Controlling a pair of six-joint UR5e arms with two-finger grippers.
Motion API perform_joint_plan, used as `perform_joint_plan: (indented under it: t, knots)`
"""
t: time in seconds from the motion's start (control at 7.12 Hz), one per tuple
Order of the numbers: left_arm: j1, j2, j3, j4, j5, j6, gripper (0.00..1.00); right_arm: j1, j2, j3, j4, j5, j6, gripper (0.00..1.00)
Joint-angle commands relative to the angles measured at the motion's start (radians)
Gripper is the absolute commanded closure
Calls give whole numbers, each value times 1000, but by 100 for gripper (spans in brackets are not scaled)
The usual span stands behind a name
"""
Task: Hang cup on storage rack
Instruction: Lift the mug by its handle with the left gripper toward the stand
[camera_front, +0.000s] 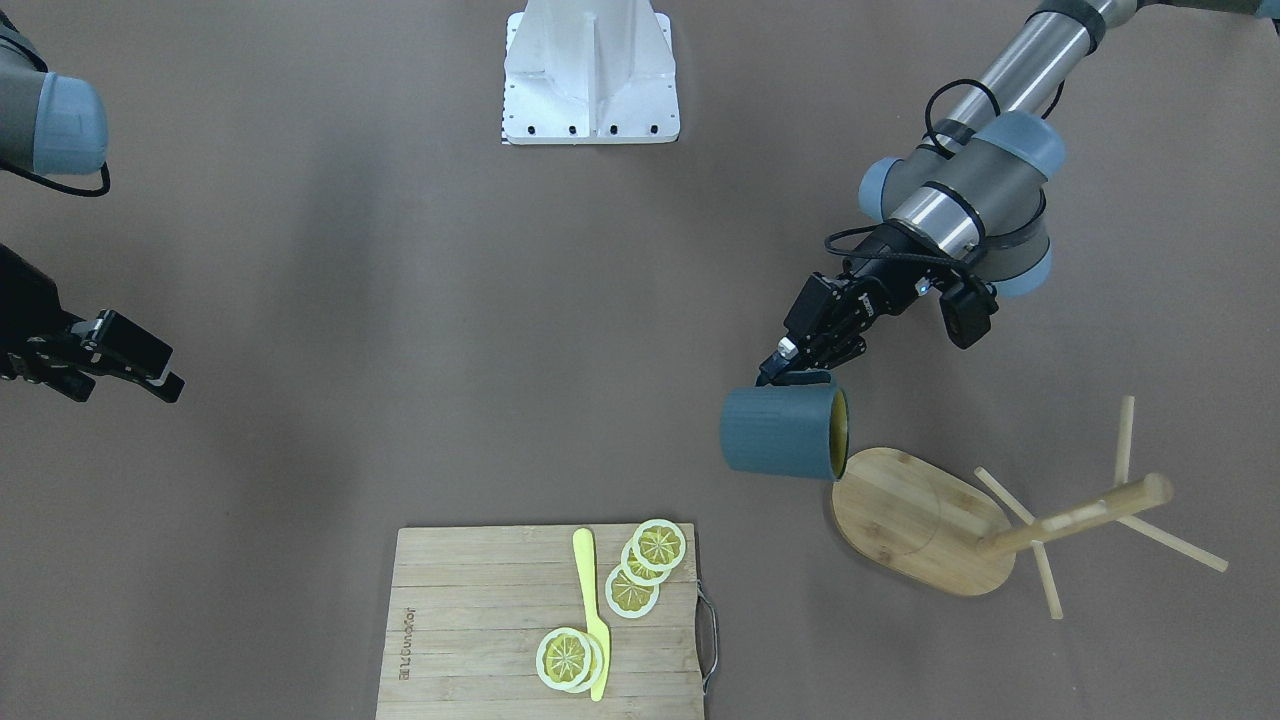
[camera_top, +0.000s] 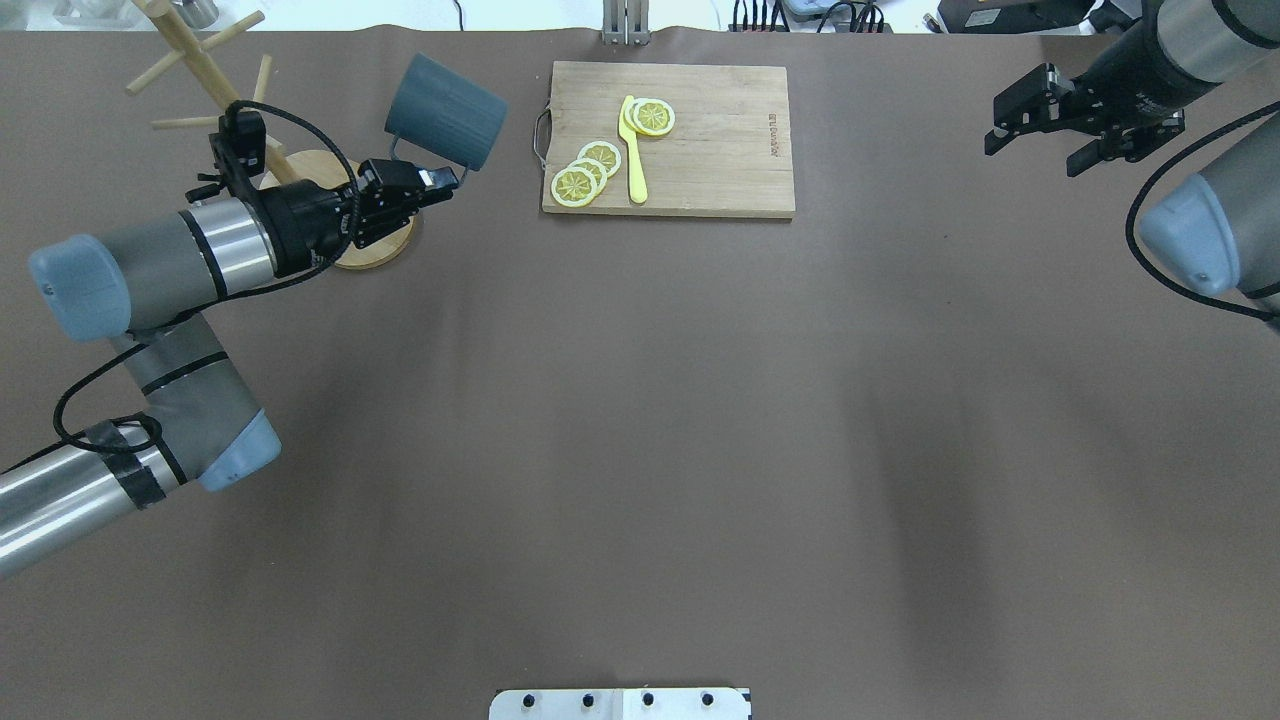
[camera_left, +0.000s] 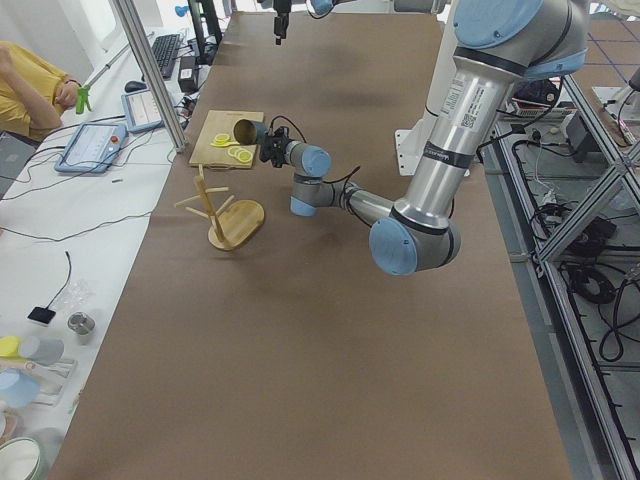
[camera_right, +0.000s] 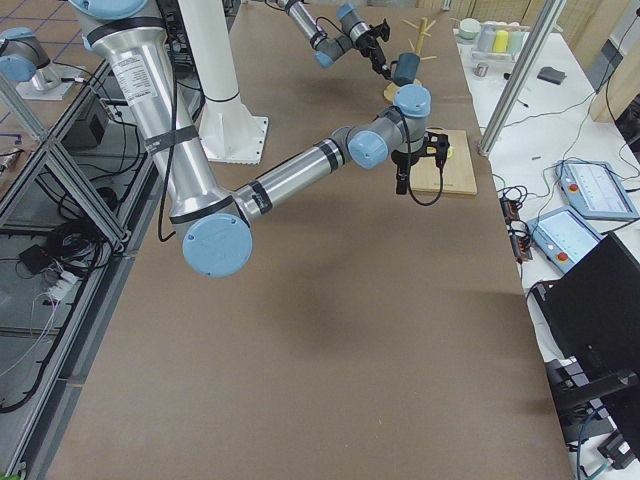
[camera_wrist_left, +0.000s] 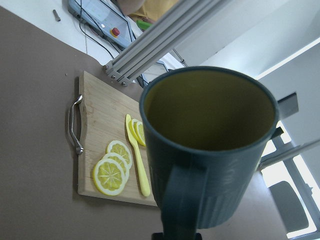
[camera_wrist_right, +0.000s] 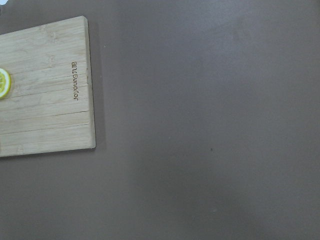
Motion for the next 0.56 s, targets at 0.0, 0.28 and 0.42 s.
perform_joint_plan:
  t: [0.0,0.28,0.42]
  knots:
    - [-38,2,1,-49,119,-372,100,-1,-6,2,0,-7,1,0]
    - [-41,8,1,-55,224,-550,100,-2,-4,3,0,-11,3,0]
    - [-39,47,3,-65,295,-710,100,-10,-3,3,0,-23,3,0]
